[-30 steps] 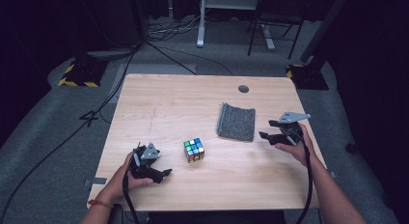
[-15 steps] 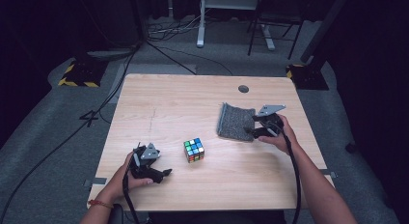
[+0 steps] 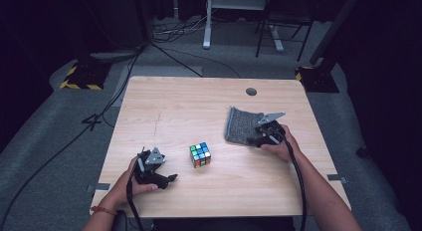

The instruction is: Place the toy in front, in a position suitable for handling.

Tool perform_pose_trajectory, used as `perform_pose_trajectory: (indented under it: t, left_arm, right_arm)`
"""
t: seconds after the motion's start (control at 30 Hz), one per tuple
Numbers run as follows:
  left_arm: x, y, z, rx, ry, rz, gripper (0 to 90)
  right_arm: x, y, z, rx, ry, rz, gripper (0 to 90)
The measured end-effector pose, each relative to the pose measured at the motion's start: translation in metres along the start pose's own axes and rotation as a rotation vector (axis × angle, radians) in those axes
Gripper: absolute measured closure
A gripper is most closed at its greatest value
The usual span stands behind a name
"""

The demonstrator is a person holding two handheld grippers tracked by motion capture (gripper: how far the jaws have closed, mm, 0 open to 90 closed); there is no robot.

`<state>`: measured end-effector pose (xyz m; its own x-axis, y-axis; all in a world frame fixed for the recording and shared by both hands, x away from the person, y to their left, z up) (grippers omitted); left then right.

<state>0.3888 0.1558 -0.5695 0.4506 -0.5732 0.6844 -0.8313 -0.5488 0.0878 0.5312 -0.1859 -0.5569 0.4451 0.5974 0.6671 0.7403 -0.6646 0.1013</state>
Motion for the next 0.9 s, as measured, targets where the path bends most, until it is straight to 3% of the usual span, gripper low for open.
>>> perform_pose_trajectory:
  t: [0.17,0.5,0.9]
  left_arm:
    - [0.000,0.000,0.000,0.006,0.001,-0.007,12.8]
    - [0.003,0.004,0.003,0.000,0.002,-0.005,12.8]
    - [0.024,0.020,0.026,-0.048,-0.012,0.049,9.3]
  right_arm:
    - [-0.012,-0.006,-0.010,0.009,0.027,0.007,35.4]
    - [-0.039,-0.019,-0.037,0.011,0.019,-0.003,35.4]
    - [-0.074,-0.031,-0.070,0.011,0.032,0.003,35.3]
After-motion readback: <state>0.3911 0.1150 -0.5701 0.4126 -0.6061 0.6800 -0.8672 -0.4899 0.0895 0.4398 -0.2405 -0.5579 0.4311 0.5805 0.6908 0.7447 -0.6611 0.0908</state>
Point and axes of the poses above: each handheld gripper's, and its own axes: z roughly forward along the jaws, x roughly out of its top, y roughly to its right, the point moved 9 cm from there along z, roughly forward along the jaws, and after that the axes turned 6 degrees about -x, right-handed, at the moved point
